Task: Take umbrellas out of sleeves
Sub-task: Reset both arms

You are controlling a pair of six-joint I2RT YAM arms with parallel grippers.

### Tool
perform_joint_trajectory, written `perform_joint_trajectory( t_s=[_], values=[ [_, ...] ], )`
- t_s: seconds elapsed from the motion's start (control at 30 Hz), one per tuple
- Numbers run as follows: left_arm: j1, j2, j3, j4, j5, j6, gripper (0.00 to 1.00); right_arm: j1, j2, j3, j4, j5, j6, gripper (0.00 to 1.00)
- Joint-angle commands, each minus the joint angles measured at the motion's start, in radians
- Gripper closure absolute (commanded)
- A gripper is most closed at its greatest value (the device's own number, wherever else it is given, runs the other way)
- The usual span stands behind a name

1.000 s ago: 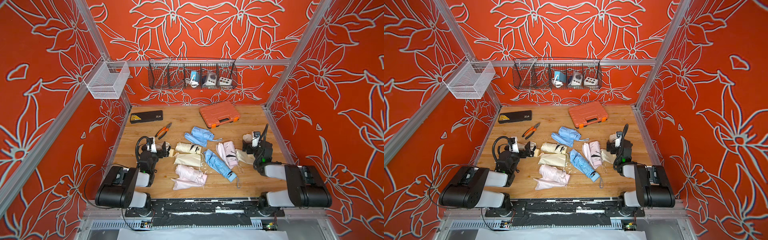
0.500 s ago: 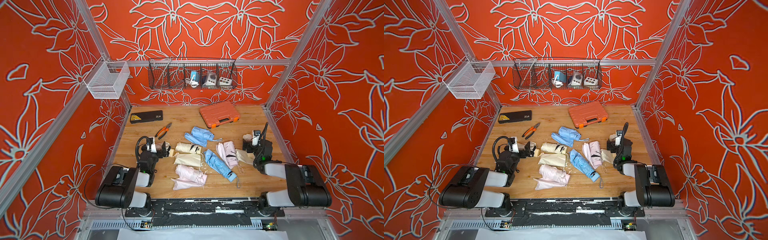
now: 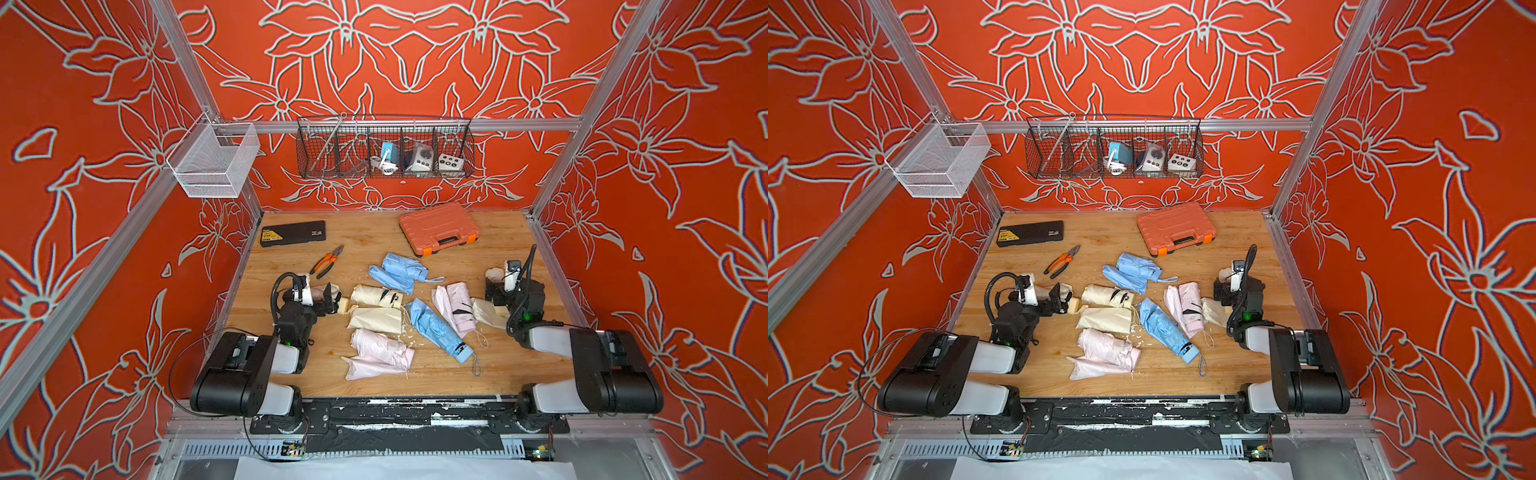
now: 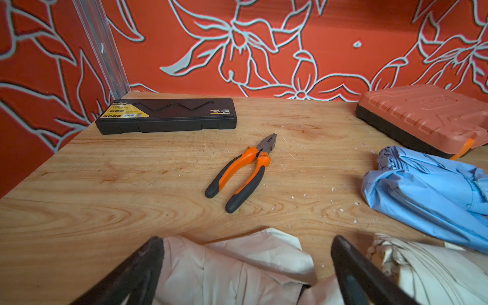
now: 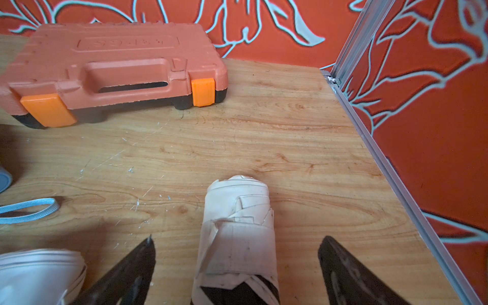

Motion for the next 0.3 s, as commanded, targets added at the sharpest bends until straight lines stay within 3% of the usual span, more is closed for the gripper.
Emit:
perform_joint_trajectory(
  t_s=[0.0,0.27],
  values=[
    [-0.005,0.000,0.008,0.024,-0.006,0.000,0.02,-0.003,0.010,0.015,-0.010,0.013,0.004,0.02],
    [-0.006,-0.003,0.010,0.016,-0.007,0.000,0.03,-0.001,0.002,0.008,-0.008,0.013,0.004,0.02]
  ],
)
